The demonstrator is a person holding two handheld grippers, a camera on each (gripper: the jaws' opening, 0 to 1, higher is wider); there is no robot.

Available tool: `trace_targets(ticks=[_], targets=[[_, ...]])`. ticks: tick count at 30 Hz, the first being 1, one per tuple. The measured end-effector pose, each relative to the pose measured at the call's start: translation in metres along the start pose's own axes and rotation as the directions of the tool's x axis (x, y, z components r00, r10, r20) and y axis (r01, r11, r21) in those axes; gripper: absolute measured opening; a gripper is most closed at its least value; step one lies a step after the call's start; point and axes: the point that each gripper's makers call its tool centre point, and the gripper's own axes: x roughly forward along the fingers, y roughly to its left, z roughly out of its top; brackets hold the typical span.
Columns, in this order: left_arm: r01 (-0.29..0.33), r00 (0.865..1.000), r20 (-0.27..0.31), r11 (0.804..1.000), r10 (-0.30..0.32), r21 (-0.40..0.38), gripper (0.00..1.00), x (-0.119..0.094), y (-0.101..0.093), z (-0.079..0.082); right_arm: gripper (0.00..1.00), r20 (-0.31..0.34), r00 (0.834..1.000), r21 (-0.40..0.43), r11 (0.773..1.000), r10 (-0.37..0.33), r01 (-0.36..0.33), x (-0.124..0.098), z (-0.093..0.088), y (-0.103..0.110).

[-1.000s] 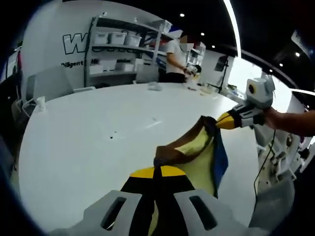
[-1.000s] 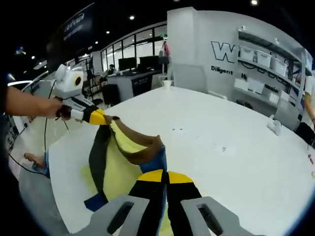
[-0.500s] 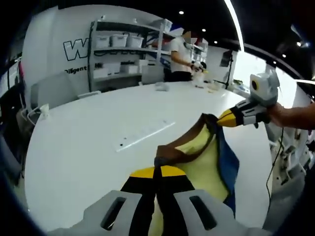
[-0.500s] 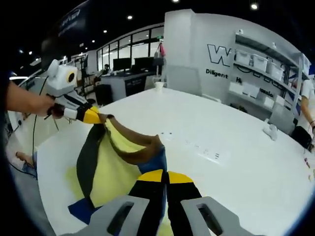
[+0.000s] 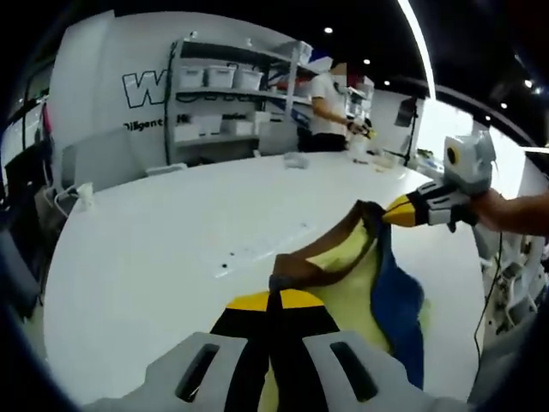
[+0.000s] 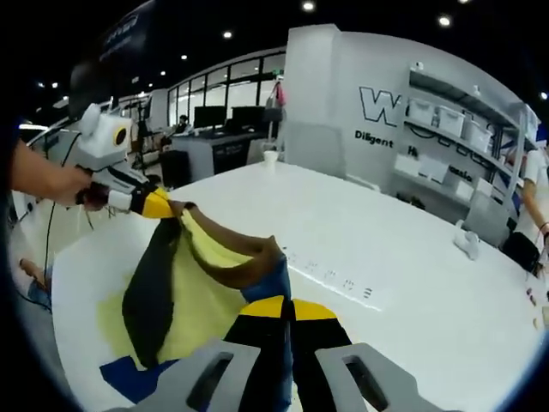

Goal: Fold the garment on the visible template until the final outline fits inside the template.

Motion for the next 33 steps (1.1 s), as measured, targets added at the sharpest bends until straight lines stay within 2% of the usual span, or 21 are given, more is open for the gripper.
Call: trace_targets(ticks=[4, 9, 20, 23, 28, 31, 33], targets=[[-0.005, 1.000, -0.013, 0.999, 0.006, 0.032, 0.00, 0.008, 0.004, -0.003, 0.00, -0.016, 1.000, -0.016, 1.000, 0.004, -0.005, 0.008, -0.006, -0.003], [-0.013, 0.999, -0.033, 0.998, 0.015, 0.055, 0.00, 0.019, 0.005, -0.011, 0.00, -0.041, 0.999, 0.011, 1.000, -0.004, 0.004, 0.017, -0.020, -0.006], [-0.019, 0.995, -0.095, 1.000, 0.021, 0.018, 0.00, 0.042, 0.006, -0.040, 0.00, -0.110, 0.994, 0.087, 0.996, 0.000, 0.010, 0.039, -0.060, -0.008], [-0.022, 0.994, -0.112, 0.999, 0.017, -0.043, 0.00, 0.048, 0.007, -0.046, 0.00, -0.139, 0.990, 0.073, 0.997, 0.005, 0.005, 0.046, -0.070, -0.007], [-0.027, 0.991, -0.129, 0.999, 0.023, -0.024, 0.00, 0.055, 0.008, -0.056, 0.00, -0.162, 0.987, 0.095, 0.995, 0.001, 0.014, 0.053, -0.079, -0.006], [-0.029, 0.989, -0.145, 0.999, 0.033, 0.031, 0.01, 0.056, 0.010, -0.060, 0.00, -0.162, 0.986, 0.008, 1.000, -0.025, 0.027, 0.058, -0.080, -0.010], [-0.041, 0.988, -0.145, 0.995, 0.053, 0.087, 0.01, 0.058, 0.015, -0.060, 0.00, -0.158, 0.987, 0.004, 0.999, -0.030, 0.031, 0.062, -0.078, -0.011]])
